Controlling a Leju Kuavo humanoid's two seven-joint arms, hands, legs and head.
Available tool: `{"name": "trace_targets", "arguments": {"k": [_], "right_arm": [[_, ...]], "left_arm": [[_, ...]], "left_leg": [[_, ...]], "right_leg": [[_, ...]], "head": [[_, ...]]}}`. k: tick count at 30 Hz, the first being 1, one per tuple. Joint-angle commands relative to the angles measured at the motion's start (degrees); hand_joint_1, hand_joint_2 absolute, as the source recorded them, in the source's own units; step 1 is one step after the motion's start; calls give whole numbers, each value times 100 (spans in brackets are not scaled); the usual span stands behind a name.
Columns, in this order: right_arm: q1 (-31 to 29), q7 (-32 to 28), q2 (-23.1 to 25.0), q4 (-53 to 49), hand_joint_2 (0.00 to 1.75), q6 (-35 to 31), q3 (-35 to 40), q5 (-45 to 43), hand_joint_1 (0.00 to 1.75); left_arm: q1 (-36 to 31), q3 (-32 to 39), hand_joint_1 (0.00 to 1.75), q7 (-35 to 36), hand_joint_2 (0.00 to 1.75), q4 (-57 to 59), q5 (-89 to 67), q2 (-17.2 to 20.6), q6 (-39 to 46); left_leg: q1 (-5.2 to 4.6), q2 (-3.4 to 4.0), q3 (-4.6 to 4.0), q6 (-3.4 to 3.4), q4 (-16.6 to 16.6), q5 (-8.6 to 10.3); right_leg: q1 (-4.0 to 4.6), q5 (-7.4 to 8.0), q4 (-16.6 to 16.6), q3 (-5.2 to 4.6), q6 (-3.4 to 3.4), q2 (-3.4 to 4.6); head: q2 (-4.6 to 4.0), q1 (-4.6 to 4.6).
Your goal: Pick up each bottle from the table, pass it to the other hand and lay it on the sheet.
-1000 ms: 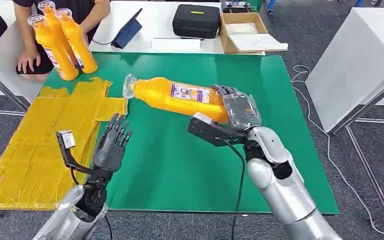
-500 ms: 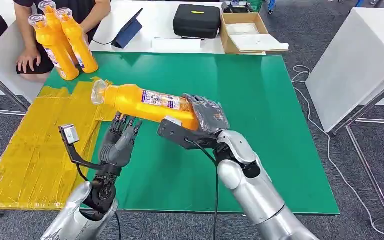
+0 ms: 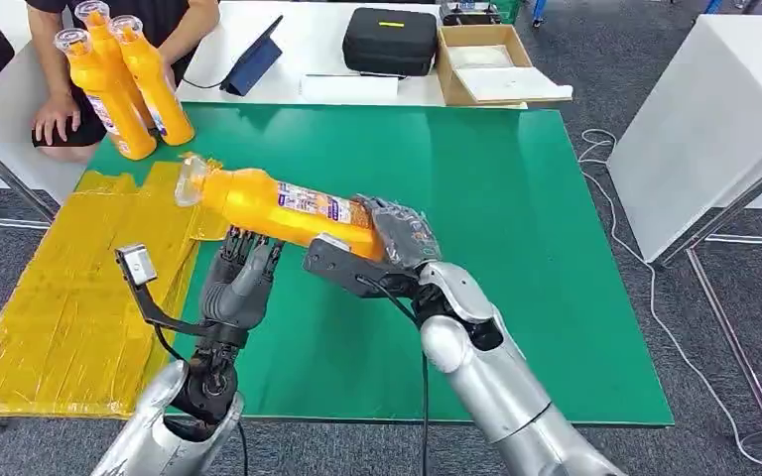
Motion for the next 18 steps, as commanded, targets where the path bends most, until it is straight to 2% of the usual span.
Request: {"name": "trace_targets", "arguments": {"k": [1,2,5,7,8,9,11,13,14,15,18], "right_arm": [[-379,-32,424,857,175,139,574,142,175],[-372,-15,449,868,175,142,606,150,175],[-363,-3,463,873,175,141,617,151,175],[-375,-13,433,873,175,140,611,151,175],[-382,-13,451,914,175,229,726,198,175],[-374,-20,496,970,175,264,836,233,175],[-326,-22,613,1127,175,274,1101,271,175],[-326,-6,696,1248,175,227,1378,254,175],[-313,3,727,1271,175,217,1465,257,175],[-297,-4,748,1267,175,212,1542,262,175],[-269,-9,761,1240,175,205,1643,261,175]], "left_arm": [[-41,234,0,81,175,-189,-271,-354,182],[-44,247,0,87,175,-188,-281,-358,180],[-46,254,0,90,175,-187,-284,-358,180],[-41,256,0,91,175,-182,-285,-358,179],[-67,275,0,73,175,-159,-371,-361,198],[-95,313,0,40,175,-134,-460,-370,233],[-161,414,0,40,175,-20,-510,-368,259],[-175,497,0,35,175,66,-614,-377,259],[-187,509,0,34,175,118,-643,-371,254],[-194,509,0,-7,175,142,-712,-360,261],[-214,530,0,-40,175,186,-769,-380,284]], "left_leg": [[0,-2,16,-7,-1,-8],[-5,-3,37,-11,0,-18],[2,-4,15,-7,-2,-7],[-6,-22,49,-13,-2,-22],[2,-12,19,-7,-3,-8],[-5,-24,42,-9,-2,-18],[1,-7,21,-7,-3,-9],[-5,-15,54,-13,-5,-22],[1,-5,23,-8,-6,-8],[-4,-13,45,-12,-8,-16],[1,-12,19,-8,-8,-4]], "right_leg": [[-3,-6,1,11,-4,12],[-10,-16,7,29,-5,20],[-1,-5,-2,13,-3,9],[-12,-25,9,41,-5,7],[-2,-9,-2,17,-3,4],[-11,-22,6,37,-4,2],[-3,-8,-1,16,-3,9],[-12,-24,4,45,-6,14],[-2,-7,-3,18,-4,10],[-10,-19,1,37,-6,11],[-2,-8,-4,13,-5,-2]], "head": [[0,2],[0,-2],[0,0],[0,0],[0,0],[0,0],[0,0],[0,0],[0,2],[0,0],[0,-4]]}}
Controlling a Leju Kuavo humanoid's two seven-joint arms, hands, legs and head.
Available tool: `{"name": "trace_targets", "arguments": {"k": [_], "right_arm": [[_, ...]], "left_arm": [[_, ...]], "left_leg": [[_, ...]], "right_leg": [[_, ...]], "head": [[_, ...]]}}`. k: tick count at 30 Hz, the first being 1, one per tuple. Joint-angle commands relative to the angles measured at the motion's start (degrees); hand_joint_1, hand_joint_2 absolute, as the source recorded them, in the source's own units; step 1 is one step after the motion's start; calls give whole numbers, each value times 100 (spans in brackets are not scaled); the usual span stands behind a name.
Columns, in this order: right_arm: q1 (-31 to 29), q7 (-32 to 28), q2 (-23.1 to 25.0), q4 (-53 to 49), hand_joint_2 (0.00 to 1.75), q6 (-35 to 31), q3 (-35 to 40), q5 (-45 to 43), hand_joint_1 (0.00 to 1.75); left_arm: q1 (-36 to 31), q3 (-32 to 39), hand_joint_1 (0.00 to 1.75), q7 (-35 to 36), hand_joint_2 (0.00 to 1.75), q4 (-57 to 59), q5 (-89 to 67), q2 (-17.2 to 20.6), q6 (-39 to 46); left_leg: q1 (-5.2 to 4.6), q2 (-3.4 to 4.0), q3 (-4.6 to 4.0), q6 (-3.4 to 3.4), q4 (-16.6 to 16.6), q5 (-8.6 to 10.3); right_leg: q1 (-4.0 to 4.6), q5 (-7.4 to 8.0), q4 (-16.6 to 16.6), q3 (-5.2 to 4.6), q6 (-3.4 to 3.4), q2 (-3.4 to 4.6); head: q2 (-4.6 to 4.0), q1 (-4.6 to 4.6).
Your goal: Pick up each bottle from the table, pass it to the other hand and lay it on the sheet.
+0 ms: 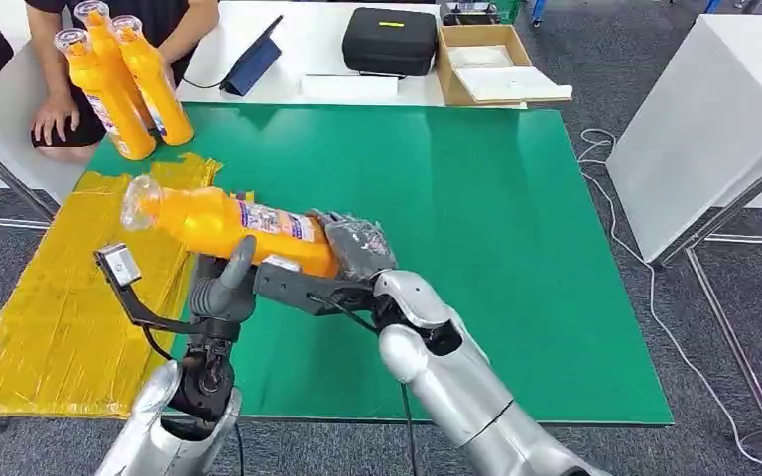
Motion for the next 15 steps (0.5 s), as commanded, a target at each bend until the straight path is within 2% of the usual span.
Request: {"name": "trace_targets", "arguments": {"k": [1,6,10,12,14,15], "right_arm": [[-133,-28,177,616,175,39,1022,14,175],[13,-40,79,285,175,154,1396,-157,175],[38,28,11,179,175,153,1539,-354,175],[15,42,9,178,175,146,1597,-471,175],[5,46,14,188,175,150,1607,-510,175],[5,53,14,198,175,154,1606,-551,175]], "left_arm": [[-318,158,0,-48,175,422,-186,-122,26],[-381,276,0,-246,175,415,-618,-167,286],[-375,380,0,-266,175,437,-728,-191,362],[-392,392,0,-269,175,473,-767,-205,384],[-394,395,0,-270,175,480,-768,-217,387],[-380,409,45,-275,175,468,-770,-220,391]], "left_leg": [[-3,-27,42,-11,-8,-13],[2,-22,17,-6,-7,-4],[-5,-41,63,-13,-8,-25],[3,-21,16,-7,-7,-4],[1,-29,23,-9,-8,-7],[4,-26,17,-8,-5,-6]], "right_leg": [[-7,-20,1,39,-6,-4],[-1,-11,-5,18,-5,-9],[-12,-35,2,61,-8,-7],[0,-10,-6,18,-6,-7],[-3,-15,-4,25,-7,-11],[2,-12,-5,20,-7,-10]], "head": [[0,0],[0,0],[0,0],[0,0],[0,0],[0,0]]}}
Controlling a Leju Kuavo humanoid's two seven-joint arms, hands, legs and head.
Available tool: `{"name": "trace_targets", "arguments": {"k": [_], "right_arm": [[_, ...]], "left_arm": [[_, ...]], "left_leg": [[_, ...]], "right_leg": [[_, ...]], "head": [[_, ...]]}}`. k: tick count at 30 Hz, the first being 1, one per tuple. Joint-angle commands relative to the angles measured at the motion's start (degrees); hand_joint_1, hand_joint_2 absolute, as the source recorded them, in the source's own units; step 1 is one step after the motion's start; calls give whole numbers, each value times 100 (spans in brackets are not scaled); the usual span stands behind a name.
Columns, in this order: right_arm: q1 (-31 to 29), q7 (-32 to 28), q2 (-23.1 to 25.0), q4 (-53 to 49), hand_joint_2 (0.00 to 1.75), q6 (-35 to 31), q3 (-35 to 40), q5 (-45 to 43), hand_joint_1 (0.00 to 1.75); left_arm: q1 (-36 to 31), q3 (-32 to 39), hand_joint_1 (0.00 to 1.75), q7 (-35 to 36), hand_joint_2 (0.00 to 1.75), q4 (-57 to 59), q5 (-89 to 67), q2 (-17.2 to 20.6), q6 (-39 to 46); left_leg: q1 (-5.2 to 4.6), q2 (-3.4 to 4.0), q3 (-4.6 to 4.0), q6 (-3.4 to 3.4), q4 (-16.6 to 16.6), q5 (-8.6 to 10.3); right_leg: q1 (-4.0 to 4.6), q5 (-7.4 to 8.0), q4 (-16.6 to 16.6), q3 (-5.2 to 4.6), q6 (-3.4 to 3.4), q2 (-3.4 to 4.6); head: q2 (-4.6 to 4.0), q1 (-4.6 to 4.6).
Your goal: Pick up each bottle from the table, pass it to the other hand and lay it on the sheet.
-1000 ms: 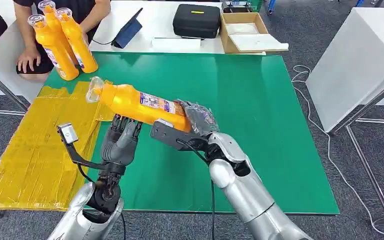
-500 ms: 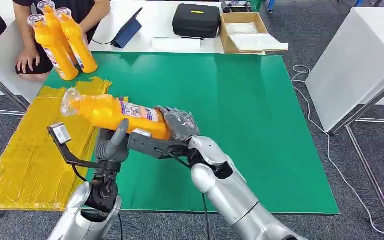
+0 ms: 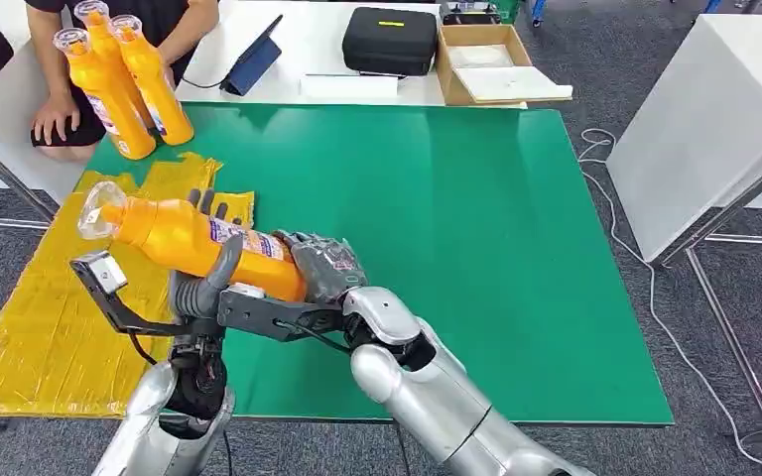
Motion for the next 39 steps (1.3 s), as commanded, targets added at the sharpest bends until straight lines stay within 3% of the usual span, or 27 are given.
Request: {"name": "trace_targets", "arguments": {"k": [1,7,11,15,33,34,37,39], "right_arm": [[42,-64,-124,82,175,156,942,-220,175],[34,-43,-135,92,175,153,920,-273,175],[44,-48,-166,64,175,176,926,-284,175],[47,-41,-189,30,175,203,942,-289,175],[-5,-76,-219,86,175,117,976,-199,175],[5,-39,-219,82,0,46,957,-142,0],[-44,89,-201,135,0,126,976,-55,0],[-42,85,-204,140,0,131,974,-48,0]], "left_arm": [[-461,152,175,3,175,417,-63,-179,44],[-444,215,175,-53,175,369,-110,-191,57],[-443,255,175,-39,175,338,-108,-200,58],[-383,312,175,-29,175,237,-112,-226,63],[-316,385,175,-30,175,151,-158,-281,40],[-310,397,175,-29,175,145,-172,-294,36],[-317,395,175,-5,175,150,-182,-299,22],[-310,398,175,-5,175,144,-185,-302,21]], "left_leg": [[-1,-41,46,-11,-7,-14],[3,-21,16,-5,-7,-2],[-7,-50,66,-13,-9,-22],[3,-28,26,-7,-6,-7],[3,-29,26,-7,-5,-8],[3,-24,18,-6,-6,-4],[-2,-42,52,-10,-5,-19],[2,-27,22,-7,-3,-7]], "right_leg": [[-6,-24,-1,50,-5,-16],[0,-6,-6,19,-3,-9],[-14,-35,2,68,-5,-17],[0,-12,-5,30,-3,-12],[-1,-13,-4,31,-3,-12],[0,-9,-5,22,-3,-10],[-9,-28,1,55,-4,-15],[-1,-12,-1,25,-3,-12]], "head": [[0,0],[0,0],[0,0],[0,0],[0,0],[0,0],[0,0],[0,0]]}}
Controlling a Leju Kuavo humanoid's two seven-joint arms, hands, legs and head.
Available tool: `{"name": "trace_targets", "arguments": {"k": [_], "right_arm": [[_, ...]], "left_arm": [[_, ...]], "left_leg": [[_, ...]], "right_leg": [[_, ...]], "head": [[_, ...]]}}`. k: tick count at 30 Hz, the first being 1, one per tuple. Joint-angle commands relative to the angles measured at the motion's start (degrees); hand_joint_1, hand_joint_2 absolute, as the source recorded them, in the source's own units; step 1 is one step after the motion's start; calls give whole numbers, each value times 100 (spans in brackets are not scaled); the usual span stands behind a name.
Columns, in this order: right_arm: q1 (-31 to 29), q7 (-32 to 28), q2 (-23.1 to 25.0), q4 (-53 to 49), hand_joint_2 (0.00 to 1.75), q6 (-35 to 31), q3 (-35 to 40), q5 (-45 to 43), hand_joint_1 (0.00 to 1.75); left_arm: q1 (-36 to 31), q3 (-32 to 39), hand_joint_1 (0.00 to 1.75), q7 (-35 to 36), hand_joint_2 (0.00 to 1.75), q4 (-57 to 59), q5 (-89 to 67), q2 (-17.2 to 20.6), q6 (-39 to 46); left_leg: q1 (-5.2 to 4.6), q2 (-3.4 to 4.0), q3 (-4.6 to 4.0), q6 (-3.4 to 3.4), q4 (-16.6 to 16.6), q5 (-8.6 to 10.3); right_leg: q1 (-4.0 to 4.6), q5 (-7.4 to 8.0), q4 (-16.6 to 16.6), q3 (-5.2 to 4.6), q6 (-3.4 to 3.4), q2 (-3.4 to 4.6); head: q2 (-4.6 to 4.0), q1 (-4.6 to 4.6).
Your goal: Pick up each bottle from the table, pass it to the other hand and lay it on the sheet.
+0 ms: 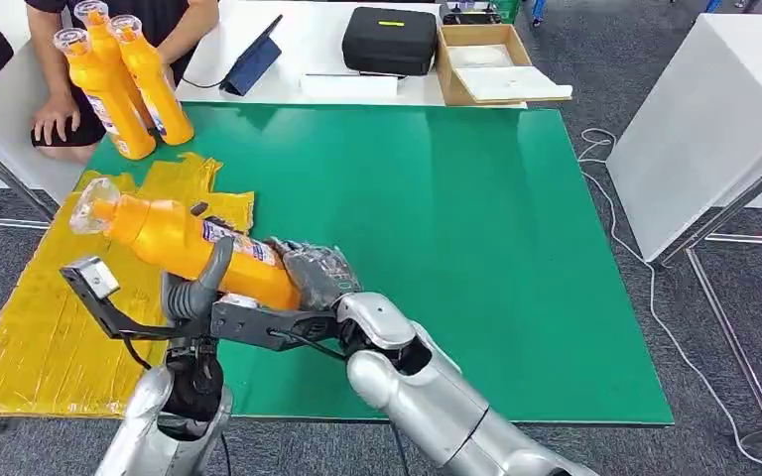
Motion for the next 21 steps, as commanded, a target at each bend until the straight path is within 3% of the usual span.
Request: {"name": "trace_targets", "arguments": {"k": [1,13,16,17,21], "right_arm": [[14,52,-148,148,0,126,647,122,0],[-14,176,-287,1,0,-205,395,267,0],[-36,177,-340,-38,0,-199,366,281,0],[-36,177,-340,-38,0,-199,366,281,0],[-22,177,-339,-39,0,-199,371,282,0]], "left_arm": [[-383,109,175,54,175,167,-10,-149,-17],[-415,329,175,57,175,89,-103,-204,21],[-420,353,175,77,175,77,-112,-194,21],[-420,353,175,77,175,77,-112,-194,21],[-409,352,175,76,175,81,-112,-198,22]], "left_leg": [[-7,-51,64,-13,-1,-26],[2,-29,14,-6,-2,-3],[-3,-54,44,-10,0,-16],[2,-28,12,-5,-3,-2],[-1,-32,30,-8,-3,-11]], "right_leg": [[-15,-38,10,66,-5,-16],[0,-9,-2,18,-3,-15],[-8,-28,6,48,-3,-26],[-1,-7,-3,16,-2,-14],[-5,-16,0,33,-2,-11]], "head": [[0,-4],[0,-2],[0,-2],[0,-2],[0,0]]}}
